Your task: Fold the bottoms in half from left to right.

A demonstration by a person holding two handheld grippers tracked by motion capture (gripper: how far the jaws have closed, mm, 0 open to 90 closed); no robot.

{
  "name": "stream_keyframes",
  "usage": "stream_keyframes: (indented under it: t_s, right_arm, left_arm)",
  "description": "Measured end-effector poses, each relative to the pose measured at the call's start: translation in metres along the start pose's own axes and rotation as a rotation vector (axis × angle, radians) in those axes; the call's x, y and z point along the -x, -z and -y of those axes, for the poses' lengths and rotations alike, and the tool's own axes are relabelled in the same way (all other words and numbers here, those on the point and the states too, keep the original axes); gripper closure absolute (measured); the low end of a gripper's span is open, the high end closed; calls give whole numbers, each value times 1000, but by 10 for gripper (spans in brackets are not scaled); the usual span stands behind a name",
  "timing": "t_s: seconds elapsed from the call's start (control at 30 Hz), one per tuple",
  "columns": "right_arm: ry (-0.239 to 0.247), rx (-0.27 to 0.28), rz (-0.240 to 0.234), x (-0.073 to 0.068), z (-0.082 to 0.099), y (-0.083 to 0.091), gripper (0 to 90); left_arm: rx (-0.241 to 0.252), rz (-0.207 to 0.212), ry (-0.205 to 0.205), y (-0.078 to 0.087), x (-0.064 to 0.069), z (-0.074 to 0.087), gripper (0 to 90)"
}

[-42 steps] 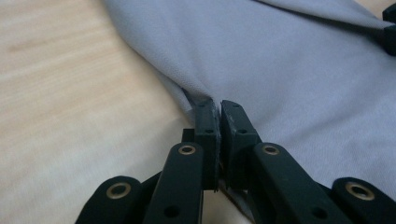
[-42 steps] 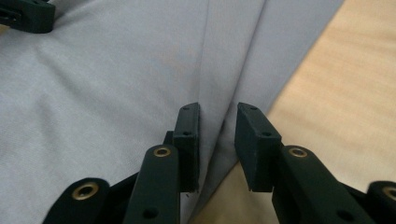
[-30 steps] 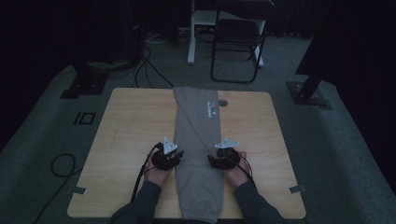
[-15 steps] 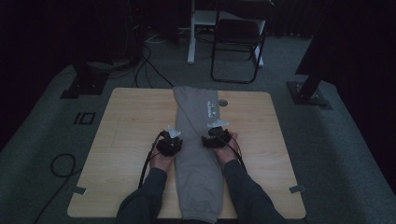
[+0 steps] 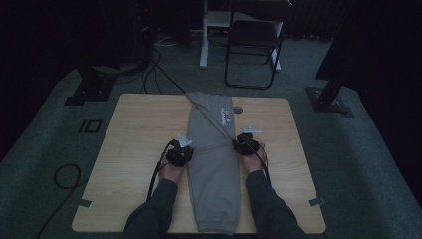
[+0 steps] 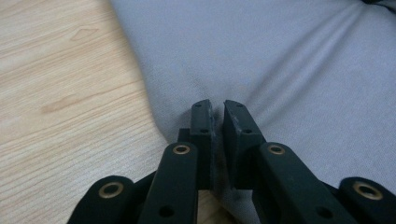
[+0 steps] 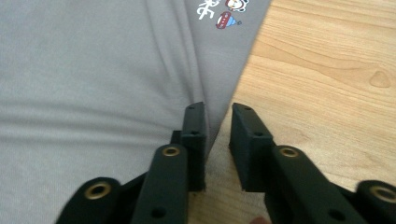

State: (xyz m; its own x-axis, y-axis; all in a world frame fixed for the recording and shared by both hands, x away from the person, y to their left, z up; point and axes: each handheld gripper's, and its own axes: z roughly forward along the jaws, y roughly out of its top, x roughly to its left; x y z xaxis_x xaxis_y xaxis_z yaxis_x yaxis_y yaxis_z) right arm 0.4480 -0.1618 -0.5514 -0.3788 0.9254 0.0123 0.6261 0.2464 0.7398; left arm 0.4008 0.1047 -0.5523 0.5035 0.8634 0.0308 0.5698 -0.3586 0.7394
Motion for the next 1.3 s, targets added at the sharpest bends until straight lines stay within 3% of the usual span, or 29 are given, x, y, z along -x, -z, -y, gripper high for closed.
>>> stream_keyframes:
  t_s: [0.13, 0.3, 0.4, 0.6, 0.73, 0.77, 0.83, 0.9, 1.0, 1.13, 1.3]
  right_arm:
    - [23, -6, -10, -3, 1, 2, 869]
    - [51, -12, -36, -8, 10, 12, 889]
    - [52, -3, -70, -10, 22, 23, 891]
    - [47, -22, -136, -12, 43, 47, 886]
    - [56, -48, -176, -13, 55, 63, 847]
    - [59, -50, -183, -13, 57, 66, 807]
    - [103, -41, -166, -12, 58, 67, 670]
    - [122, -31, -183, -12, 54, 64, 578]
    - [157, 7, -174, -16, 39, 58, 521]
    - [160, 39, -186, -22, 14, 42, 524]
    - [135, 33, -214, -30, -16, 11, 541]
  left_arm:
    - [-4, 15, -1, 2, -1, 1, 862]
    - [-7, 35, -14, 12, 4, 9, 866]
    - [-11, 57, -9, 24, 12, 20, 866]
    - [-27, 92, -56, 49, 35, 40, 865]
    - [-58, 115, -97, 61, 44, 46, 858]
    - [-60, 119, -101, 62, 44, 46, 833]
    - [-19, 132, -97, 63, 41, 44, 747]
    - [15, 113, -79, 62, 36, 36, 675]
    - [41, 74, -50, 52, 25, 20, 636]
    - [32, 28, 28, 28, 7, -1, 620]
    - [-7, -12, 51, 1, -4, -16, 618]
